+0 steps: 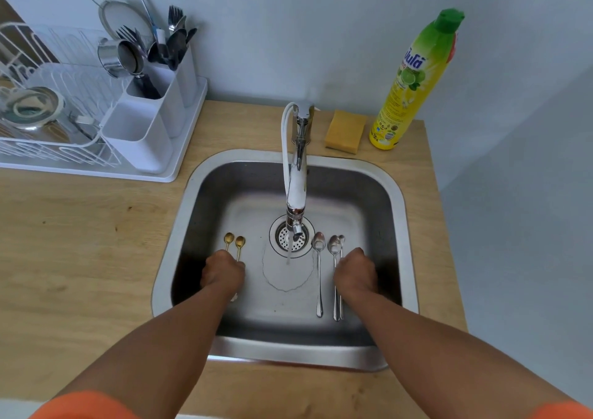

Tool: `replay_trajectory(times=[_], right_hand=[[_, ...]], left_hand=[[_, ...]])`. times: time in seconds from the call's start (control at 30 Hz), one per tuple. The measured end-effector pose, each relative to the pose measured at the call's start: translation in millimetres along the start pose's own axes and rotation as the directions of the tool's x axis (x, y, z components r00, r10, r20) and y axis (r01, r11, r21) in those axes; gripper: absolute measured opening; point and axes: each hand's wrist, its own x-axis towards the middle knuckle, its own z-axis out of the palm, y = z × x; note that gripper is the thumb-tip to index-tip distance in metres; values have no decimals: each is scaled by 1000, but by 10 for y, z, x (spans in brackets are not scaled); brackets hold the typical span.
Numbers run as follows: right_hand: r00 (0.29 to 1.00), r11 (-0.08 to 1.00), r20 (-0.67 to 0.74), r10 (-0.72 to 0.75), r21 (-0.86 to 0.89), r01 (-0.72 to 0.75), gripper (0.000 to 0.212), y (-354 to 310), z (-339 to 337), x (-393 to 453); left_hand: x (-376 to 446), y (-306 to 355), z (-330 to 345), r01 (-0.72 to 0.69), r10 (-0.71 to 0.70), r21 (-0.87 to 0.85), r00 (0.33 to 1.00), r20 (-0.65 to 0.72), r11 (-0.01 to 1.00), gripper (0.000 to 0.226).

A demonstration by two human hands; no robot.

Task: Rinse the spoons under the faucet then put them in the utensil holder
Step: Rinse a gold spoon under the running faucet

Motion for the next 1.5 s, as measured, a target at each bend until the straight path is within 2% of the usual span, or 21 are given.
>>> replay_trajectory(times=[0.13,0.2,0.33,0.47,0.6,0.7,0.77,0.93,1.03,1.13,1.27,1.4,1.5], right_hand=[[987,989,-64,-150,-19,149,19,-117,-5,-128],[984,982,-18,-175,63,176,14,-208,37,-173],[954,952,220,-206,271,143,19,-433,121,-214],[892,947,398,-213,307,89,23,-554,219,-233],[885,931,433,-172,365,3,11,-504,239,-238],[893,952,429,-135,306,-3,18,-418,206,-237],[895,949,421,-148,314,9,14,-366,202,-235],[897,934,392,-204,352,59,21,-316,209,-243],[887,925,379,-265,359,123,24,-312,209,-259],[890,921,361,-280,362,143,20,-310,196,-271],[897,916,343,-280,376,143,19,-296,170,-268],[888,910,334,-317,369,186,20,-271,131,-237],[875,905,325,-359,350,242,23,-266,103,-210]], left_hand=[[-58,59,36,-1,2,-8,990,141,1000,26],[-135,107,54,-21,28,-39,982,189,999,28],[-331,258,132,-75,95,-86,959,267,994,26],[-546,369,260,-63,108,-147,941,320,987,35],[-677,375,313,-23,108,-228,923,369,973,34],[-766,351,244,-21,160,-301,882,444,953,28],[-769,357,162,-8,177,-337,863,473,941,25],[-645,467,80,39,170,-507,917,361,861,7],[-627,495,115,-33,222,-530,929,296,847,14],[-615,503,149,-22,207,-580,944,256,814,19],[-635,517,174,7,201,-631,945,258,776,21],[-606,456,219,-92,308,-613,916,257,785,21],[-566,434,215,-106,326,-628,913,246,771,13]])
